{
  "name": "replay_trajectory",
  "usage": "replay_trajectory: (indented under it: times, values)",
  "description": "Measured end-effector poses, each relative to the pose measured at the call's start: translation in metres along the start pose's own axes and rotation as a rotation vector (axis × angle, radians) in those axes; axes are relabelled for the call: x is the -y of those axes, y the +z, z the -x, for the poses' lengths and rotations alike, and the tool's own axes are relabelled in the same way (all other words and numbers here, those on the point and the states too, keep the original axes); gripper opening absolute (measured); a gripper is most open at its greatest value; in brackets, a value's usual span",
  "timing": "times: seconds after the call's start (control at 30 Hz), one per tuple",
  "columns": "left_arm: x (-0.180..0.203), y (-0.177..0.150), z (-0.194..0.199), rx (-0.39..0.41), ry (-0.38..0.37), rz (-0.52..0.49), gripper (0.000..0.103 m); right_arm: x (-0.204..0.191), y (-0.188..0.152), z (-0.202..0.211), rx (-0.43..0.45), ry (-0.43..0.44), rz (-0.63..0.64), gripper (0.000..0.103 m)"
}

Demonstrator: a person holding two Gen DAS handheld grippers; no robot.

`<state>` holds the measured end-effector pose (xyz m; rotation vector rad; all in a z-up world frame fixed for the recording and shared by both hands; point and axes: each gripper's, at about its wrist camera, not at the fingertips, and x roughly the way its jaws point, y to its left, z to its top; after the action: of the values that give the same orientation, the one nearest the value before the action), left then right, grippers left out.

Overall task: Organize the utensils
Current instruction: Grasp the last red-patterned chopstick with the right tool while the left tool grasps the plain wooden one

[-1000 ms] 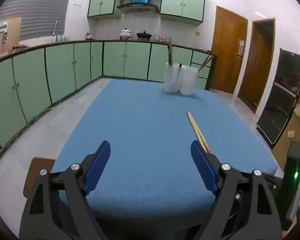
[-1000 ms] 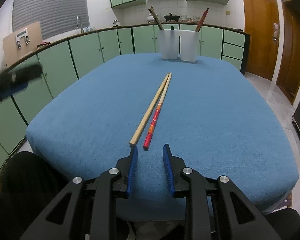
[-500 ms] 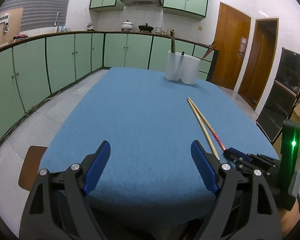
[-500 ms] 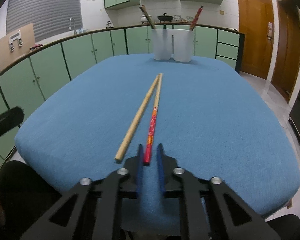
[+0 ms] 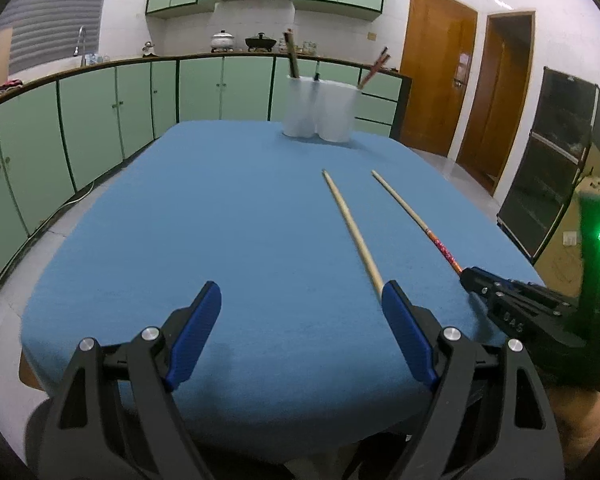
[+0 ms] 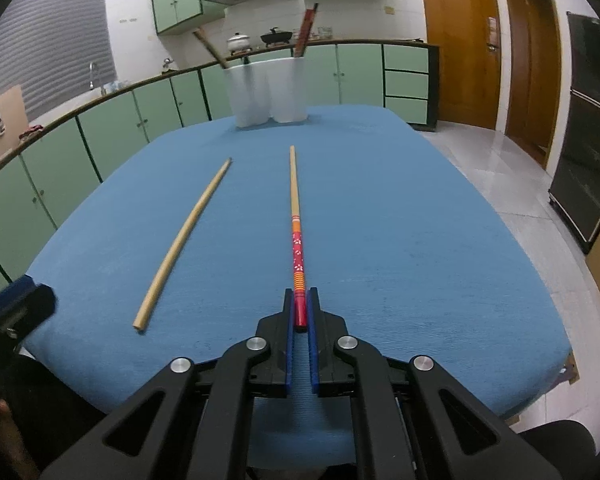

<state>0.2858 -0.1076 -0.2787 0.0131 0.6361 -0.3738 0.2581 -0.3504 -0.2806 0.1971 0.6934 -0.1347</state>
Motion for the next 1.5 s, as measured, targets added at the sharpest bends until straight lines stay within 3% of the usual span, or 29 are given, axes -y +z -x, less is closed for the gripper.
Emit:
replay_trajectory:
  times: [0.37,0.57,0.73,0.83,0.97,1.03,1.17,1.2,1.23,1.3,1.5]
  values:
    - [0.029,-0.012,-0.046,-0.045,0.014,-0.053,0.080,0.008,0.001,0.000,-0.006,0.022,0.034,0.007]
    - [0.034,-0.013,-0.050,-0.017,0.044,-0.077,0.078,0.008,-0.001,0.000,-0.002,0.027,0.047,0.008]
    - [0.031,-0.014,-0.045,0.000,0.034,-0.065,0.036,0.006,-0.003,0.000,0.004,0.027,0.067,0.008]
    - [0.027,-0.013,-0.045,-0.003,0.024,-0.048,0.024,0.003,-0.004,0.000,0.010,0.022,0.082,0.009]
    - [0.029,-0.012,-0.047,-0.013,0.011,-0.057,0.023,0.002,-0.006,0.001,0.010,0.015,0.094,0.009]
    - [0.029,-0.012,-0.046,-0.014,0.012,-0.056,0.035,0.002,-0.006,0.001,0.012,0.014,0.095,0.009]
    - [0.033,-0.013,-0.045,-0.016,0.010,-0.068,0.037,0.000,-0.006,0.001,0.013,0.010,0.096,0.008]
    - [0.032,-0.012,-0.045,-0.019,0.005,-0.066,0.032,-0.001,-0.006,0.001,0.011,0.012,0.096,0.007]
    - [0.031,-0.011,-0.045,-0.023,-0.002,-0.063,0.018,-0.001,-0.005,0.002,0.010,0.013,0.093,0.006]
    - [0.029,-0.008,-0.046,-0.045,-0.019,-0.050,0.006,0.000,-0.003,0.008,0.018,0.018,0.085,0.006]
    - [0.021,0.011,-0.023,-0.054,-0.038,0.010,0.006,-0.002,0.010,0.037,0.065,0.044,0.077,0.006]
